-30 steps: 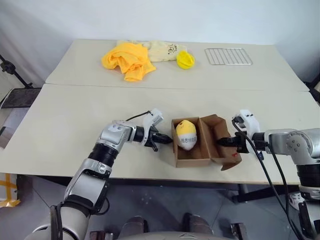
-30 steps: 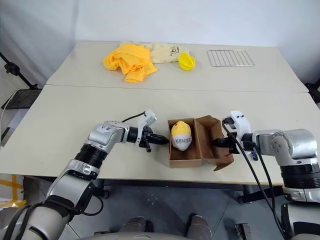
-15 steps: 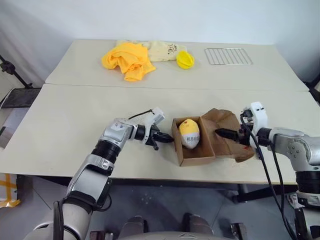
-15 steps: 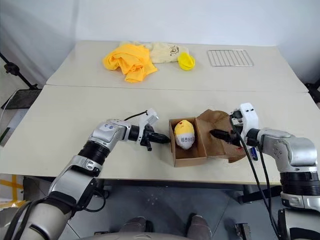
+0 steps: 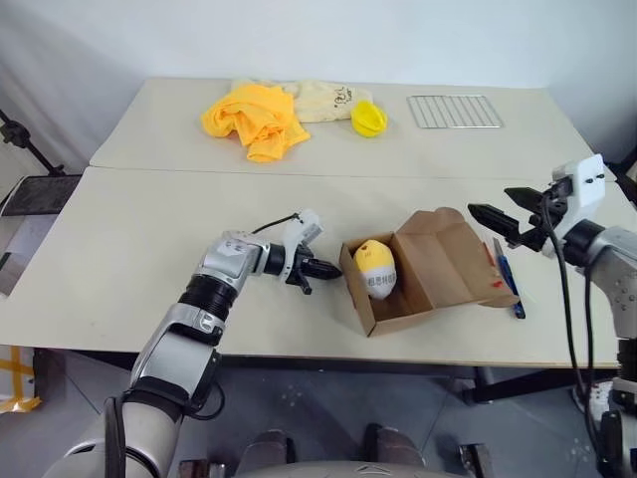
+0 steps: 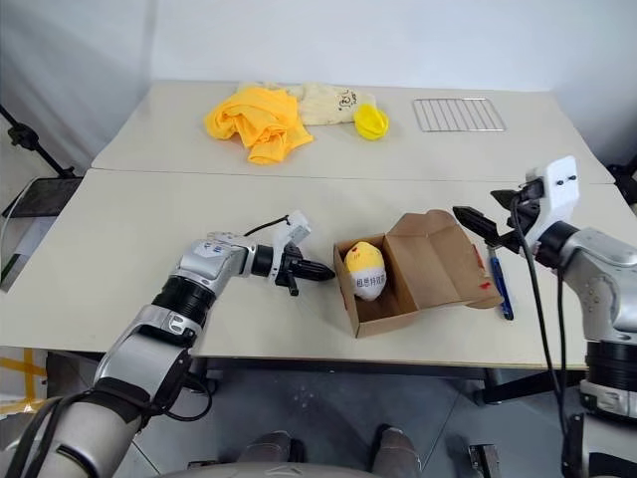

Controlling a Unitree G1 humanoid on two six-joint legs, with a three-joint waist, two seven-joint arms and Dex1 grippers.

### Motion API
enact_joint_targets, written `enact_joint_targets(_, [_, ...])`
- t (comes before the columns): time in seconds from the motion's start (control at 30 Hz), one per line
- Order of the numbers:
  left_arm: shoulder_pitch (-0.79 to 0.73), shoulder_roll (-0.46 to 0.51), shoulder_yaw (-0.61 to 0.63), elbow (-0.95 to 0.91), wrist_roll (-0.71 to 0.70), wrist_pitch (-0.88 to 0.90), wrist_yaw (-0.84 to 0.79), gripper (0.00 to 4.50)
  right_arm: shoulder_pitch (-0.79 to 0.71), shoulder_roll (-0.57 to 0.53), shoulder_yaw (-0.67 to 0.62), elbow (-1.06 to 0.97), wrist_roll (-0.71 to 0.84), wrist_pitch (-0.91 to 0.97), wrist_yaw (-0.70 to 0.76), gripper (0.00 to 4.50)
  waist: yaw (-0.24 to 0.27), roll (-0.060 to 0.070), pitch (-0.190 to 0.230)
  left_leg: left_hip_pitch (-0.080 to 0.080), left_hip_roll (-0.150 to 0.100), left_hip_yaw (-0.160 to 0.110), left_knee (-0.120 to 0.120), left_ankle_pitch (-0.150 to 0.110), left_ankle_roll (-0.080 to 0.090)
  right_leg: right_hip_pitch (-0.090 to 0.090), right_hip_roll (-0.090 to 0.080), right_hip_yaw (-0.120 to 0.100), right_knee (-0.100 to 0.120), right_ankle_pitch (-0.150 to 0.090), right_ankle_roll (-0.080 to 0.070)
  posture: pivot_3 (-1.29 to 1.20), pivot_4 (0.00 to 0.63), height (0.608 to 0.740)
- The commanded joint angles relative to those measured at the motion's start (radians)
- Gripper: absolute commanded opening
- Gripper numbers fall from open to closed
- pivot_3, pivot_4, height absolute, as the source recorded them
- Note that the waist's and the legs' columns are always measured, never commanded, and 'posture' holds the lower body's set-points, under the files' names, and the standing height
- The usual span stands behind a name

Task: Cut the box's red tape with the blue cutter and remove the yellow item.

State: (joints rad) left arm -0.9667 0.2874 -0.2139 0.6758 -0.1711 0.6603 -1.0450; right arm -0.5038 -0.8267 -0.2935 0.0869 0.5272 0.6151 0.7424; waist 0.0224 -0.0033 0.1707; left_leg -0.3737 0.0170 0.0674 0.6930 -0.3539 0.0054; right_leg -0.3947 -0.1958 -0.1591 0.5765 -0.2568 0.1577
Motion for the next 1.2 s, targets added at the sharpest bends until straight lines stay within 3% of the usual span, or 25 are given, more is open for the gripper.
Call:
enact_joint_targets(0.03, [-0.021,0.023,0.047,-0.010,-0.006,-0.087,0.000,0.00,0.052,-0.089,-0.069,-0.039,0.023,-0.029,0.119,4.49,0.001,0.000,0.000,0.000,0.000,0.000,0.000,0.000,0.000,0.000,0.000,0.000,-0.001,0.000,0.000,0.00,0.150,0.740])
enact_joint_targets(0.07, [-0.021,0.032,0.049,-0.012,0.007,-0.126,0.011,0.00,0.080,-0.116,-0.092,-0.063,0.046,-0.021,0.163,4.49,0.002,0.000,0.000,0.000,0.000,0.000,0.000,0.000,0.000,0.000,0.000,0.000,-0.001,0.000,0.000,0.00,0.150,0.740])
enact_joint_targets(0.2, [-0.034,0.068,0.051,-0.094,0.027,-0.179,0.020,0.83,0.224,-0.210,-0.178,-0.182,0.131,0.033,0.328,4.50,0.002,0.000,0.001,-0.001,0.000,0.000,-0.001,0.000,0.000,0.000,0.000,-0.001,-0.001,0.000,0.000,0.00,0.150,0.740])
enact_joint_targets(0.43, [-0.160,0.083,0.001,-0.187,0.034,-0.224,-0.083,3.01,0.443,-0.289,-0.312,-0.285,0.142,0.012,0.511,4.50,0.010,-0.003,0.003,-0.001,0.000,0.000,0.000,0.000,0.000,0.000,0.000,-0.001,-0.001,0.000,0.000,0.00,0.150,0.740])
enact_joint_targets(0.6, [-0.232,0.032,-0.076,-0.195,0.056,-0.294,-0.171,4.46,0.549,-0.293,-0.405,-0.325,0.130,-0.002,0.577,4.50,0.013,-0.004,0.003,-0.001,0.000,0.000,0.000,0.000,0.001,0.001,0.000,0.000,-0.002,0.000,0.001,0.00,0.150,0.740])
enact_joint_targets(0.9, [-0.300,-0.093,-0.236,-0.082,0.192,-0.403,-0.199,4.46,0.757,-0.197,-0.628,-0.443,0.140,0.009,0.590,4.50,0.028,-0.005,0.004,-0.001,0.000,0.000,0.001,0.000,0.001,0.000,0.000,0.000,-0.002,0.000,0.001,0.00,0.150,0.740])
enact_joint_targets(1.2, [-0.295,-0.088,-0.359,0.015,0.348,-0.628,-0.231,4.46,0.860,-0.111,-0.737,-0.547,0.173,0.018,0.549,4.50,0.030,-0.005,0.004,-0.001,0.000,-0.001,0.001,-0.001,0.001,0.000,0.000,0.000,-0.002,0.000,0.001,0.00,0.150,0.740])
